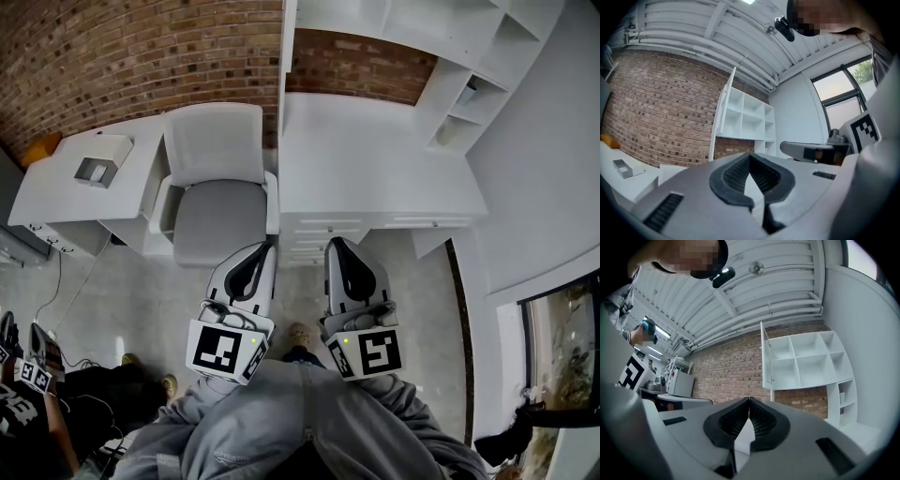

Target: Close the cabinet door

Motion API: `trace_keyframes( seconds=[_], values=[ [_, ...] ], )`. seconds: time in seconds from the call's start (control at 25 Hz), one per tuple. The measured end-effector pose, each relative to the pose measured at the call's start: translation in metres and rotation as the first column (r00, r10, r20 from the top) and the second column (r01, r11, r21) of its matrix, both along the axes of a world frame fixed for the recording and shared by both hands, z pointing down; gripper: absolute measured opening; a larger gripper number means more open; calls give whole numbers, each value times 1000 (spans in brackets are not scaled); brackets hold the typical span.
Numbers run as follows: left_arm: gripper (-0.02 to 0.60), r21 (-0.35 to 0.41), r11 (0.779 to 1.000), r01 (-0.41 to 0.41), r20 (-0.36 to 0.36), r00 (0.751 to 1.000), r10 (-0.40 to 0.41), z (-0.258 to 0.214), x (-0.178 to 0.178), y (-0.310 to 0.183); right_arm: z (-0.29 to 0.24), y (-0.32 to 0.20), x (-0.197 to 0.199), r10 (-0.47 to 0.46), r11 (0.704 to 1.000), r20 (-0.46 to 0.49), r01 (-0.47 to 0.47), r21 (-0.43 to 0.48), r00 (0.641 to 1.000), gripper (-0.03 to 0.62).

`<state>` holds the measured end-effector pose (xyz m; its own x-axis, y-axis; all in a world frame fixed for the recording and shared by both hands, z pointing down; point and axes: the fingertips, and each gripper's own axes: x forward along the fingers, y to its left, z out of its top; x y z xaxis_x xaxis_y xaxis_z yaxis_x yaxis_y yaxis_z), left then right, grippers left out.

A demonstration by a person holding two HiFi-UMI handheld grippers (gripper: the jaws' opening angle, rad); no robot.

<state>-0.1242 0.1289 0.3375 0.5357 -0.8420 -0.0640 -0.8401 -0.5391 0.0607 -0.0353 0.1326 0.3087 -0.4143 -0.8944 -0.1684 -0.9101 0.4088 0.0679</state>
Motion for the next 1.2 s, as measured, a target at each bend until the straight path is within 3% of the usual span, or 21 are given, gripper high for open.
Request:
trace_keyframes(
  seconds=[0.84, 1.2],
  values=[
    [4, 32, 997, 73, 22, 997, -74, -12, 56, -86, -13, -93, 50, -112, 993, 3, 112, 41, 994, 26],
    [3, 15, 992, 126, 24, 992, -127, -6, 58, -100, -4, -112, 52, -164, 986, 3, 164, 22, 986, 26]
  ],
)
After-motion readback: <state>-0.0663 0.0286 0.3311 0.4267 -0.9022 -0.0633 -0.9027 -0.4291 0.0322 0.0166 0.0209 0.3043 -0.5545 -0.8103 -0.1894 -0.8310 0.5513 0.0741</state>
